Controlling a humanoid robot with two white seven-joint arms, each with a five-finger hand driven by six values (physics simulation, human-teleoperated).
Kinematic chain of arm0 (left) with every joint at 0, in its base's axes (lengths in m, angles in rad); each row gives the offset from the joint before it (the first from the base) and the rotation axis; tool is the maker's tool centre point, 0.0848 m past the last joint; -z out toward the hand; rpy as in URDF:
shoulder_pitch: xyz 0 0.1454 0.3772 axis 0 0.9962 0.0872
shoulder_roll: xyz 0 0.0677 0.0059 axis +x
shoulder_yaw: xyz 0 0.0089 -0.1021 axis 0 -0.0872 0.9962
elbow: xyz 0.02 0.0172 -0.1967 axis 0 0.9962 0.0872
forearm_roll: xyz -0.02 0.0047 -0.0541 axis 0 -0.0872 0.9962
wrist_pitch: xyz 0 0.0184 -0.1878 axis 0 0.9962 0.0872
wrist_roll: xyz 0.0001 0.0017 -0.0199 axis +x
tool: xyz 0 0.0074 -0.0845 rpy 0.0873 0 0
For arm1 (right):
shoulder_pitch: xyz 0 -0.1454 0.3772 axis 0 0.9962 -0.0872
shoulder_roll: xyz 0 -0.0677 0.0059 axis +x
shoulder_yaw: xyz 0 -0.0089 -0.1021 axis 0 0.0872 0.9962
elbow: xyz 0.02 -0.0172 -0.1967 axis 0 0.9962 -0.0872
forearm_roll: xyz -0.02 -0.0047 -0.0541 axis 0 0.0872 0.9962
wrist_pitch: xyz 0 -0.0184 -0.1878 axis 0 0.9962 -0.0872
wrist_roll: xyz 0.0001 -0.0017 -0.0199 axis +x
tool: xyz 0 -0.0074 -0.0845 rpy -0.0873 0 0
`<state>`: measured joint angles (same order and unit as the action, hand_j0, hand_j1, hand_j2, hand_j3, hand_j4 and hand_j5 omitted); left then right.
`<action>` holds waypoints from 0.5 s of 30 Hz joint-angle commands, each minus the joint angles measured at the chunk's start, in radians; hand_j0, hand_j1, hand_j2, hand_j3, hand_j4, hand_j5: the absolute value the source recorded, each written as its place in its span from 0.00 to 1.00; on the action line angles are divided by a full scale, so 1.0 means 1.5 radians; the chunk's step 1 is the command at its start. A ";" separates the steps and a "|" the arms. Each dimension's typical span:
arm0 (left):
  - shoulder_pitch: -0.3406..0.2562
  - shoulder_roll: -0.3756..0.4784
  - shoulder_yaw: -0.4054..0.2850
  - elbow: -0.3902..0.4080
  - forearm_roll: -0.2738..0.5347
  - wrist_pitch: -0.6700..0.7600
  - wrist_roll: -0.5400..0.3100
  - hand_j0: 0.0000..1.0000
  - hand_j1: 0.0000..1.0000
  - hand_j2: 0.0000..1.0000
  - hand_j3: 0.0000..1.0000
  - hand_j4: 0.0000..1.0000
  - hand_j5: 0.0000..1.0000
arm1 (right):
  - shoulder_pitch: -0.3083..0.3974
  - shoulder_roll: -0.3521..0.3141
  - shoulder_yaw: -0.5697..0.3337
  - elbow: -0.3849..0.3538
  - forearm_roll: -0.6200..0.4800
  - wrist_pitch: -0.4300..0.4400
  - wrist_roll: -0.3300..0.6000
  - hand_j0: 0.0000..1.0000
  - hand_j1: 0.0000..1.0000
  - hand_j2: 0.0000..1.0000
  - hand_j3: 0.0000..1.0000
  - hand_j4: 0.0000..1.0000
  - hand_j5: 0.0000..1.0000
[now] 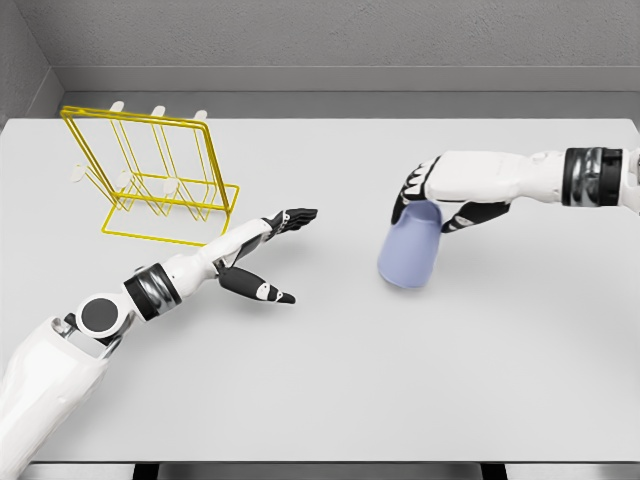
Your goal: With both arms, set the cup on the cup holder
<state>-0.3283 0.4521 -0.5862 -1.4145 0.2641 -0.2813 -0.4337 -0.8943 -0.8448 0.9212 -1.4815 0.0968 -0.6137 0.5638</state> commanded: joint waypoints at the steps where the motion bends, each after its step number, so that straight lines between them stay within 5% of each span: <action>1: 0.000 0.000 0.000 0.000 0.004 0.000 0.000 1.00 1.00 1.00 1.00 1.00 1.00 | 0.001 0.010 -0.001 0.000 -0.004 0.002 0.000 0.66 0.66 0.66 0.66 0.66 0.66; 15: -0.001 0.000 0.000 0.000 0.004 0.000 0.000 1.00 1.00 1.00 1.00 1.00 1.00 | -0.003 0.053 0.004 0.001 -0.004 0.002 0.001 0.66 0.66 0.66 0.66 0.66 0.66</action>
<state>-0.3298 0.4521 -0.5862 -1.4137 0.2641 -0.2811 -0.4342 -0.8989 -0.7766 0.9255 -1.4803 0.0965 -0.6138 0.5660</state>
